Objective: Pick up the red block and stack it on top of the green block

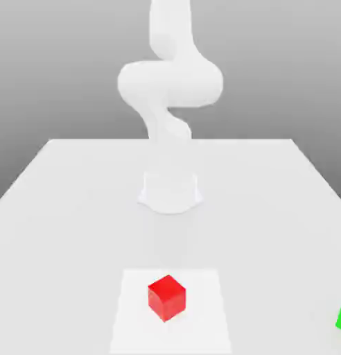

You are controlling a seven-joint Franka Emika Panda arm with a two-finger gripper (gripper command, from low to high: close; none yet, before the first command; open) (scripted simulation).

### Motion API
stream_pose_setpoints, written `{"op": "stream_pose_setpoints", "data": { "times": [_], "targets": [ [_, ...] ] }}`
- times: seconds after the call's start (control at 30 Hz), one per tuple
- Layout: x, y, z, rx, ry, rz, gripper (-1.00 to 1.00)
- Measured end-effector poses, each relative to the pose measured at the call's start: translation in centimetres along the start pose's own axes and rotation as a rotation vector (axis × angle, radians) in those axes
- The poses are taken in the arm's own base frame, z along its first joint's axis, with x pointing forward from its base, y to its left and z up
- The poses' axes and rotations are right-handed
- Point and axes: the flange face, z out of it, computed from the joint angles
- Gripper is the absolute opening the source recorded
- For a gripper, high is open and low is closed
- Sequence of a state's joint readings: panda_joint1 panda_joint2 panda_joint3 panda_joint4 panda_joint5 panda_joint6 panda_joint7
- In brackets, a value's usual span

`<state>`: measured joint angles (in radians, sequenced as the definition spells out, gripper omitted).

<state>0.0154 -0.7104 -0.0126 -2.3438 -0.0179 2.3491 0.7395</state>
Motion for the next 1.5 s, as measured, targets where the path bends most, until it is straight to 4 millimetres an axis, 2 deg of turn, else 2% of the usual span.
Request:
{"op": "stream_pose_setpoints", "data": {
  "times": [0.17, 0.37, 0.53, 0.7, 0.87, 0.9, 1.1, 1.17, 1.33, 1.5],
  "targets": [
    [-2.4, 2.3, 11.9, -0.111, -0.138, -0.152, 0.00],
    [-7.7, 7.3, 23.5, -0.209, -0.321, -0.323, 0.00],
    [-13.8, 12.8, 30.8, -0.265, -0.489, -0.460, 0.00],
    [-20.1, 18.5, 35.8, -0.294, -0.647, -0.573, 0.00],
    [-23.1, 21.2, 39.8, -0.296, -0.663, -0.583, 0.00],
    [-23.5, 21.6, 40.3, -0.296, -0.663, -0.583, -1.00],
    [-23.7, 21.8, 40.6, -0.297, -0.665, -0.583, -1.00],
    [-23.2, 21.3, 39.9, -0.297, -0.665, -0.583, -1.00],
    [-21.0, 18.9, 36.3, -0.295, -0.666, -0.589, -1.00],
    [-24.5, 9.0, 37.4, -0.251, -0.691, -0.736, -1.00]
  ]
}}
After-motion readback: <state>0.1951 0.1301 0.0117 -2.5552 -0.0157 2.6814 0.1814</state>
